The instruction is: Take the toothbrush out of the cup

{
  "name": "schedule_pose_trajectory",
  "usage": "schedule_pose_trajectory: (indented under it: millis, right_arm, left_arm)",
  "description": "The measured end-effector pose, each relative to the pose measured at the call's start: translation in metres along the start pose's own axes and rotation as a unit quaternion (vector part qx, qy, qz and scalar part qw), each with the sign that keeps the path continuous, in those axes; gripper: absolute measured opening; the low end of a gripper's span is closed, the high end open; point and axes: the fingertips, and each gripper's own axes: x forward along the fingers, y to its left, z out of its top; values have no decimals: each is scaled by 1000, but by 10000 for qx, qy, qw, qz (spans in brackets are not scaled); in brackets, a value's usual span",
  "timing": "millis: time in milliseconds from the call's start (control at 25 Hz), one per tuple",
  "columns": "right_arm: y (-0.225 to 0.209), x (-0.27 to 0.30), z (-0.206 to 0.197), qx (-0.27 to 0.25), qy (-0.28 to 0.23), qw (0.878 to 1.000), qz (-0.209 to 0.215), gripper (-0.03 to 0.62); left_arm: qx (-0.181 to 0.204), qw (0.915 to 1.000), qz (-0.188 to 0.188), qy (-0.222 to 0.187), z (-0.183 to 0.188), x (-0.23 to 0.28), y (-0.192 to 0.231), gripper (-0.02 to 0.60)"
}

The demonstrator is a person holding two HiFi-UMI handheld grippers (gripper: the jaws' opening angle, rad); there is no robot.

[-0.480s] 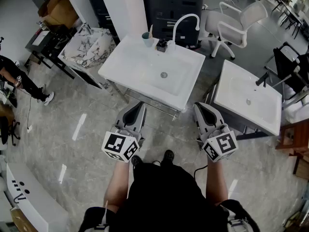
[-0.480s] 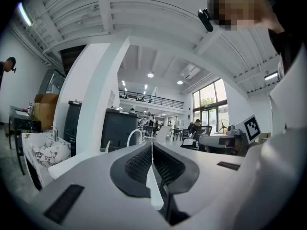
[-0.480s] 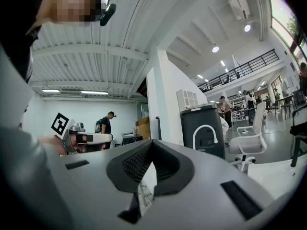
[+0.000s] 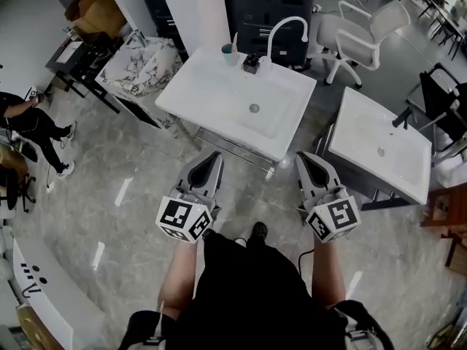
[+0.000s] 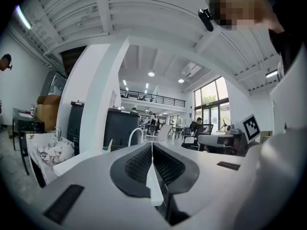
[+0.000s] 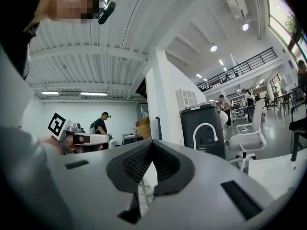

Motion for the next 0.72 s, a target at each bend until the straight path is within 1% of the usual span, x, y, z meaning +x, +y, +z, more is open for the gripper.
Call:
schedule_pose_trajectory:
  millis: [120, 280, 400, 560, 720]
  right_arm:
    - [-1, 3, -1, 113, -66, 9999, -13, 29]
    - [0, 7, -8, 337, -29, 9994, 13, 29]
    - [5, 18, -9, 323, 49, 9995, 25, 29]
    - [15, 39, -8, 250, 136, 9996, 61, 29]
    - [22, 70, -8, 244, 205, 9995, -11, 30]
  left_arm:
    - [13, 9999, 115, 4, -2, -5, 6, 23]
    - [-97, 9997, 199, 72, -11, -13, 10, 23]
    - [-149, 9996, 212, 74, -11, -14, 19, 23]
    - [-112, 9998, 126, 92, -10, -10, 35, 23]
    - [-41, 10000, -17, 83, -5, 1, 59, 23]
